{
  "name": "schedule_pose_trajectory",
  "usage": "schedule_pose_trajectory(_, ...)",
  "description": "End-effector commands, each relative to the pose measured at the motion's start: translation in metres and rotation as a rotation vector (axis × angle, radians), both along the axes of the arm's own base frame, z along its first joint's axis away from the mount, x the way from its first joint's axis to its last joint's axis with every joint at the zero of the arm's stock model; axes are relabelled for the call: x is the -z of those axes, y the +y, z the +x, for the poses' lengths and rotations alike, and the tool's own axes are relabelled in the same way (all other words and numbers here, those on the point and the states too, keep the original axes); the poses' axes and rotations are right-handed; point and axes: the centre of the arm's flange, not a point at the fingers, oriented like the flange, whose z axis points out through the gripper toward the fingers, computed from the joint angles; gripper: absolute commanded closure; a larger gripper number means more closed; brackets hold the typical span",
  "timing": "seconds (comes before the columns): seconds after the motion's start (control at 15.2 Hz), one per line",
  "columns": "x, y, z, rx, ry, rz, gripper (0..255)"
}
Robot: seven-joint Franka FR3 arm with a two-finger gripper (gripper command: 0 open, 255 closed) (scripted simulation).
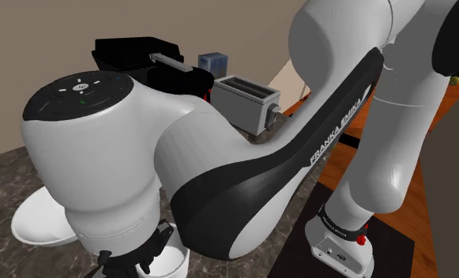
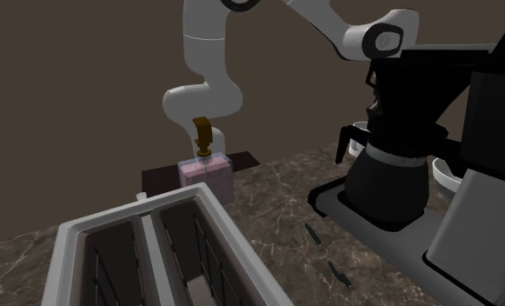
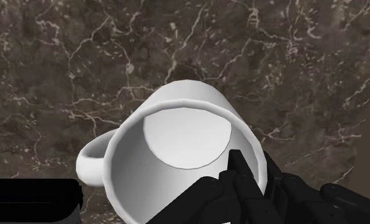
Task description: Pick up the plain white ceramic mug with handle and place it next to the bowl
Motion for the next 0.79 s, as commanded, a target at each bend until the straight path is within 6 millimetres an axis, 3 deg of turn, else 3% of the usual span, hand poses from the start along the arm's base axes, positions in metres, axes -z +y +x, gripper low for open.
schedule_pose_trajectory(0.0,0.010,0.000,0.000,0.000,0.000,0.001,255)
schedule_pose_trajectory(0.2,0.025,0.000,0.000,0.000,0.000,0.001,255)
schedule_pose_trajectory(0.73,0.025,0.000,0.000,0.000,0.000,0.001,255)
